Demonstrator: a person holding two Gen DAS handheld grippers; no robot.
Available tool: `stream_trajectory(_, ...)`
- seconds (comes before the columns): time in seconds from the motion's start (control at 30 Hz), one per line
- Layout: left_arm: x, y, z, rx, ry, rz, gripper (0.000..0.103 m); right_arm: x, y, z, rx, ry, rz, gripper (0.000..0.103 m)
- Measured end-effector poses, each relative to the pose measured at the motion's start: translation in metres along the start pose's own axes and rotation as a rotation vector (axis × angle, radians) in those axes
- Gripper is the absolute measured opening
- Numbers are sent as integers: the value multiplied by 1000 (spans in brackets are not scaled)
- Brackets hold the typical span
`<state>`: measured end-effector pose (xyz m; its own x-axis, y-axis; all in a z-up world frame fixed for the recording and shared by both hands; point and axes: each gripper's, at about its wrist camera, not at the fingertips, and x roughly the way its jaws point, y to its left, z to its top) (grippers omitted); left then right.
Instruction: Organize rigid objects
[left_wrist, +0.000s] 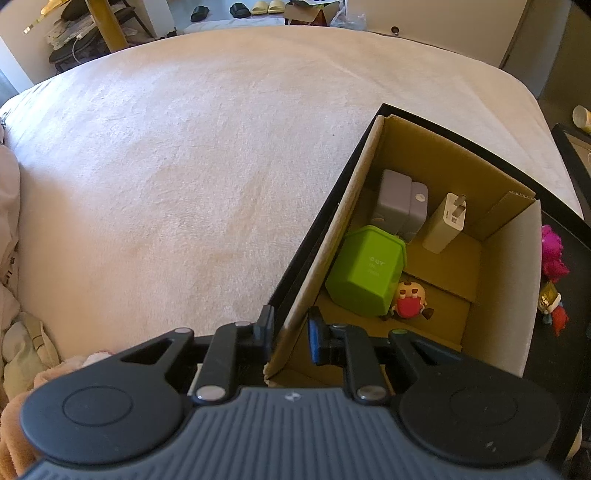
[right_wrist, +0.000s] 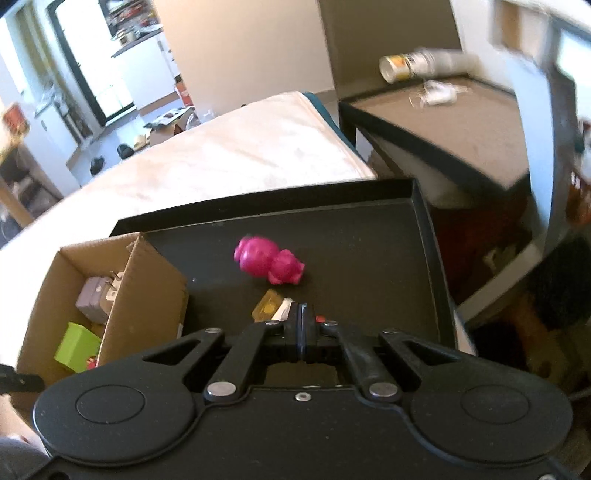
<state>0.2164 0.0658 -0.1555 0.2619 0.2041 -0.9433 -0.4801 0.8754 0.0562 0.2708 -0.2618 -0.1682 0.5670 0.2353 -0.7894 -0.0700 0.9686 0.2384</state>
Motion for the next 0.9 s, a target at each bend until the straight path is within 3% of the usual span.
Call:
stream_trajectory(0.13,-1,0,-1,1,-2,-1,17,2,-14,-8,52,26,28,9)
stream_trajectory(0.2,-1,0,-1,-2,-2,-2,17,4,-17,-12,64,33,35,17)
stream_trajectory(0.4,-1,0,-1,-4,-2,-4,17,12,-11,-14,51,36,68,56)
stream_trajectory(0.6,0,1,-1,-8,4,-5,17,33,1,-11,24,51,69,62)
stream_trajectory(0.7,-1,1,0,-7,4,-5,17,41,6,-10,15,55,51,72)
stream_trajectory(0.9,0,1,0,-6,5,-4,17,53,15,-12,5,64,43,72)
